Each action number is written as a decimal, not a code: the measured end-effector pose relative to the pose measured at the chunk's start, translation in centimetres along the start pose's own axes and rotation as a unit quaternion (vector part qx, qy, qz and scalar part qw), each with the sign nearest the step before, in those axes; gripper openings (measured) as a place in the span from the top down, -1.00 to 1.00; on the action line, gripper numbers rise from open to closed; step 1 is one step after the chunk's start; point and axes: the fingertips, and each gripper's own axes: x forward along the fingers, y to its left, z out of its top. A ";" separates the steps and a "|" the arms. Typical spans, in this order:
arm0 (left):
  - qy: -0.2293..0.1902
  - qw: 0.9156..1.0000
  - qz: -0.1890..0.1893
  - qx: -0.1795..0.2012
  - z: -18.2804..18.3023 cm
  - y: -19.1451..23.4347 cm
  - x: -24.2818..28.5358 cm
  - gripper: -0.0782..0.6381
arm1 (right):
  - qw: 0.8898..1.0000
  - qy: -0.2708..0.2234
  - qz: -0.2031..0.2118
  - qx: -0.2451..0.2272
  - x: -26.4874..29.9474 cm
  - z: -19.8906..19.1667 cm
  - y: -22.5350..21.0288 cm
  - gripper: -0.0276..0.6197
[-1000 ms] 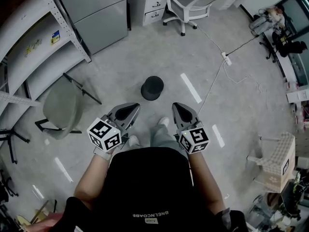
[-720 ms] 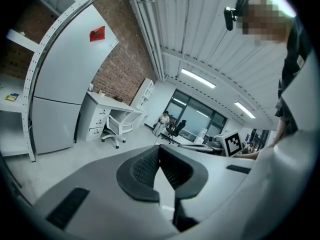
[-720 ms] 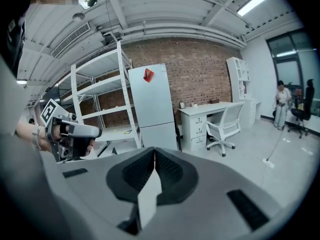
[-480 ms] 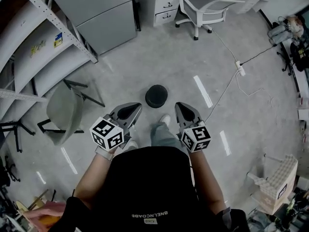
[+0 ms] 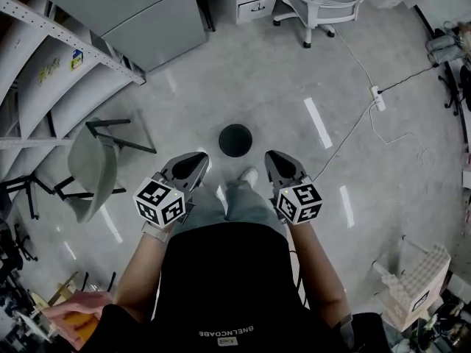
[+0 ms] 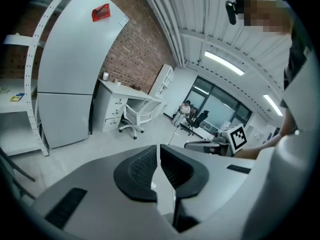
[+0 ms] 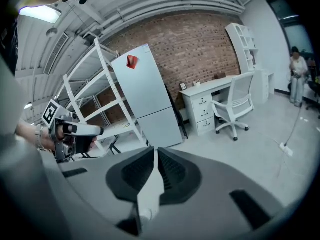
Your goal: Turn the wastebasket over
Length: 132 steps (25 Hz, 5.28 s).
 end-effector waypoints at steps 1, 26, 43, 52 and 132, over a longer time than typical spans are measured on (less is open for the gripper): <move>0.008 1.000 -0.001 -0.004 -0.6 0.8 0.6 0.73 | 1.000 0.008 -0.003 0.003 0.5 -0.6 -0.4 0.87; 0.221 0.966 -0.072 -0.116 -25.0 22.2 19.7 0.06 | 0.961 0.185 -0.095 0.180 19.3 -26.4 -12.6 0.18; 0.312 0.940 -0.093 -0.100 -41.1 31.7 32.0 -0.04 | 0.941 0.223 -0.083 0.242 29.9 -42.5 -21.0 0.02; 0.338 0.925 -0.139 -0.100 -44.6 31.8 35.0 -0.04 | 0.936 0.248 -0.026 0.247 33.1 -45.5 -22.3 0.00; 0.239 0.952 -0.059 -0.180 -47.3 28.0 28.7 0.14 | 0.911 0.360 0.110 -0.168 35.2 -44.1 -25.4 -0.05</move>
